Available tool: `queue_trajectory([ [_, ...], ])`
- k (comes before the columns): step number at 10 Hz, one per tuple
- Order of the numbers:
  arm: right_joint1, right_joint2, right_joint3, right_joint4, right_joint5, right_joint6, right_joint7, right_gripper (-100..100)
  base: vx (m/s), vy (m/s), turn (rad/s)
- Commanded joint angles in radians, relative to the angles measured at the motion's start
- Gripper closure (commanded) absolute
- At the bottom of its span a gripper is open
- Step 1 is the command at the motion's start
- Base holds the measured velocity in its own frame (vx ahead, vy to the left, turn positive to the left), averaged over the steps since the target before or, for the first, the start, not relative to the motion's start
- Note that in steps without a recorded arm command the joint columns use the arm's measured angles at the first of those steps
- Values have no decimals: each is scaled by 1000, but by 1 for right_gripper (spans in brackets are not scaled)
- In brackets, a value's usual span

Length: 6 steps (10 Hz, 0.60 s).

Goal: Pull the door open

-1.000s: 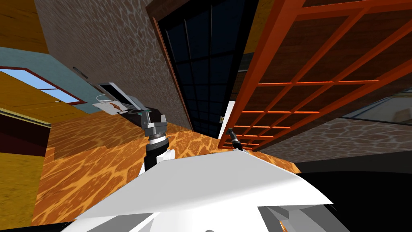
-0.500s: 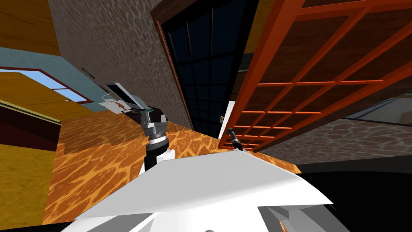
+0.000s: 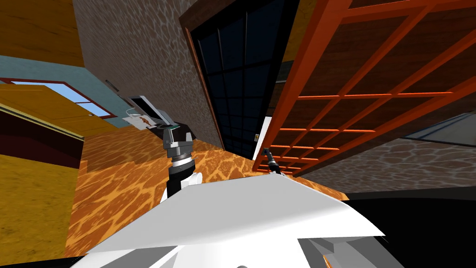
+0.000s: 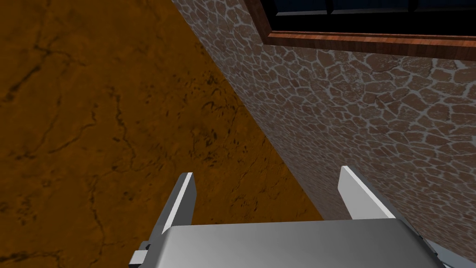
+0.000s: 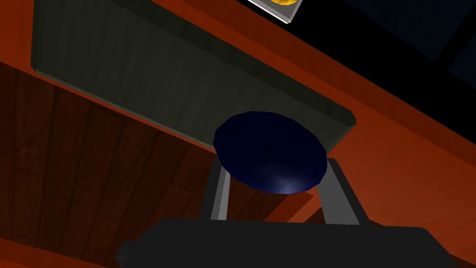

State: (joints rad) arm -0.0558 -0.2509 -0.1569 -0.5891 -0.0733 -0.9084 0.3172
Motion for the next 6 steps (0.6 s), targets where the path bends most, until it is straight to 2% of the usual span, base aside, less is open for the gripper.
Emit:
queue_trajectory([
  [1,3,6,12,-5,-15,2,-50,100,-39,-13,66],
  [6,4,2,30,-8,-59,3,-172,100,-41,-19,64],
])
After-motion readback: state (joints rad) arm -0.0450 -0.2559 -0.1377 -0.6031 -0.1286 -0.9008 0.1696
